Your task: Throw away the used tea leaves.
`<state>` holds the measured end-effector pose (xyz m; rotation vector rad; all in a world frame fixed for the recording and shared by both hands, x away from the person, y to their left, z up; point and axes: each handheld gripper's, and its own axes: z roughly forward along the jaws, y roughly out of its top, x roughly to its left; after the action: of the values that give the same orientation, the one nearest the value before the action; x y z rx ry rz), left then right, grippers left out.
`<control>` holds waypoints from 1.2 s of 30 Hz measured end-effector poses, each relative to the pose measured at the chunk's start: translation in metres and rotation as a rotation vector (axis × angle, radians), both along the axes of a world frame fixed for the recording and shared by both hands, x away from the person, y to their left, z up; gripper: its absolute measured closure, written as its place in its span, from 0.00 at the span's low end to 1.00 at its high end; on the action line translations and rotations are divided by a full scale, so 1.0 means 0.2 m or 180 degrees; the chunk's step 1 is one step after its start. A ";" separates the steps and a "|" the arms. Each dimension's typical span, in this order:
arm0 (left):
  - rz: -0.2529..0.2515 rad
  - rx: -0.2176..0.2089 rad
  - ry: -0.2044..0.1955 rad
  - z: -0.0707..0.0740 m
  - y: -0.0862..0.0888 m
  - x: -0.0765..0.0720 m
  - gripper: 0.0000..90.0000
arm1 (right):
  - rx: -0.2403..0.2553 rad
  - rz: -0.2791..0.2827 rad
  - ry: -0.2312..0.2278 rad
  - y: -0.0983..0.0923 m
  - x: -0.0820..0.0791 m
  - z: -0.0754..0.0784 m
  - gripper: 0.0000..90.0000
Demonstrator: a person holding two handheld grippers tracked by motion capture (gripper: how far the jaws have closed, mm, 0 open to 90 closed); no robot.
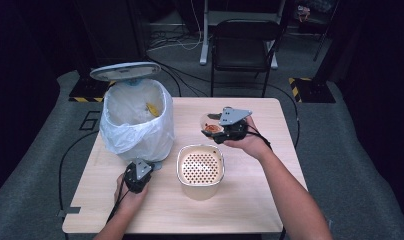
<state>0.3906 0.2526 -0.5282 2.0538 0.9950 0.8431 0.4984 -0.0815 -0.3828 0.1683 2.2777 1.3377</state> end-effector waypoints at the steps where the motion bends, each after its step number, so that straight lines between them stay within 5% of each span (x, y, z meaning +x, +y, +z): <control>1: -0.0002 0.0002 0.0001 0.00 0.00 0.00 1.00 | -0.0035 0.0016 -0.0047 0.01 -0.01 0.00 0.42; 9: 0.0003 0.0016 -0.0013 0.00 0.00 0.00 1.00 | -0.0118 0.0254 -0.0512 0.02 -0.09 0.01 0.42; 17: -0.0010 0.0020 0.0009 0.00 0.00 0.00 1.00 | -0.0250 0.0255 -0.0841 0.03 -0.20 0.02 0.42; 36: -0.0012 0.0021 0.0009 0.00 0.00 0.00 1.00 | -0.0989 0.0162 -0.2285 0.13 -0.43 -0.02 0.44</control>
<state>0.3907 0.2531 -0.5278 2.0623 0.9907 0.8427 0.4123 -0.0550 -0.3874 -0.4135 1.8285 0.8508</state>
